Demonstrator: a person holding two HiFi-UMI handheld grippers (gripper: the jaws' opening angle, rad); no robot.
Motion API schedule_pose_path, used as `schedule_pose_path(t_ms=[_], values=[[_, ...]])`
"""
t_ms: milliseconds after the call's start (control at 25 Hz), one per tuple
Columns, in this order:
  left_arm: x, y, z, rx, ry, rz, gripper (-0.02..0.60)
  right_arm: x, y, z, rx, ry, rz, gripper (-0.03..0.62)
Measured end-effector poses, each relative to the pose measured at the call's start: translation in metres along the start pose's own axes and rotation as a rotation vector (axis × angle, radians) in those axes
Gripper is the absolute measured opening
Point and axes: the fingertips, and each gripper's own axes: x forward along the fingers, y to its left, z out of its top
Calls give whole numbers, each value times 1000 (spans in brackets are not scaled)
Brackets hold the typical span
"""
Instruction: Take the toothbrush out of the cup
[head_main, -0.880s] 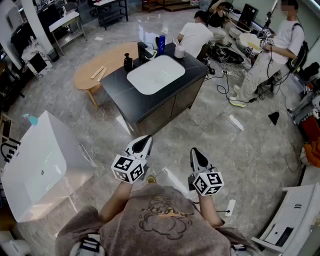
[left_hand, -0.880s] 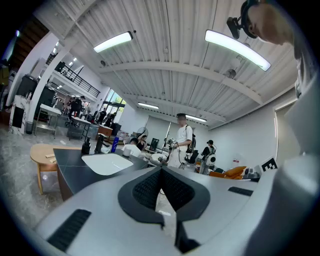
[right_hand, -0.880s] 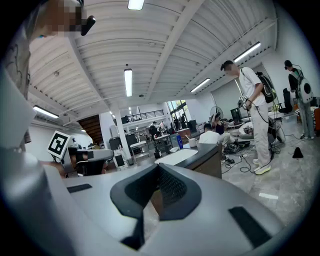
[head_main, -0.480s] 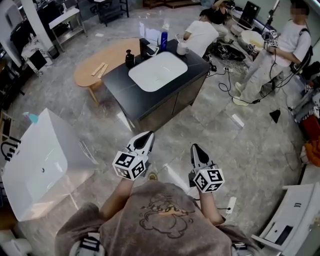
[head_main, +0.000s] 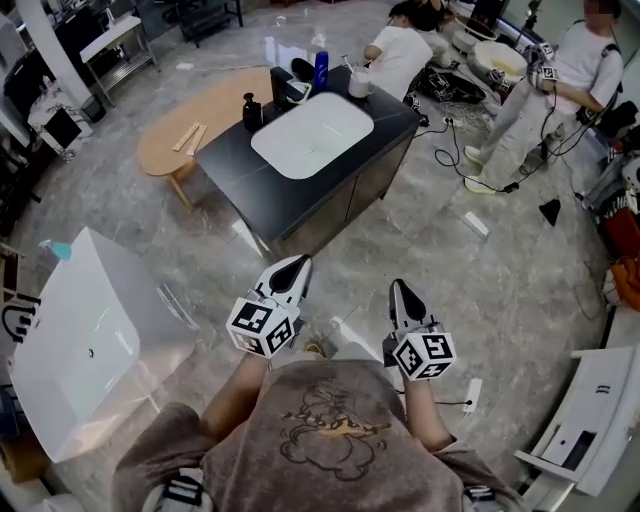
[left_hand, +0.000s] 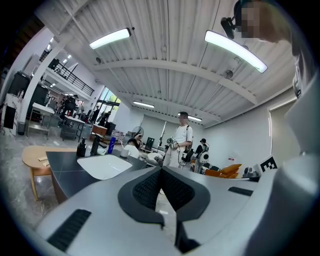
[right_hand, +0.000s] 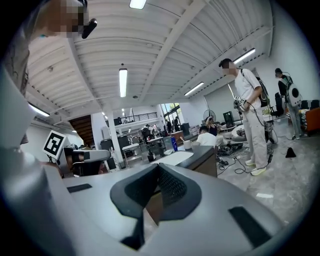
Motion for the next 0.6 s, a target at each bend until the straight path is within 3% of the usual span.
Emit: schedule_pose_path(t_ms=[360,600], values=[[32,27,-1,22,15,-27,20,26,-15,-6,16,-3,-58,5],[69,49,5,27,14,-29,20,66,-30,0,25,-13,-48,5]])
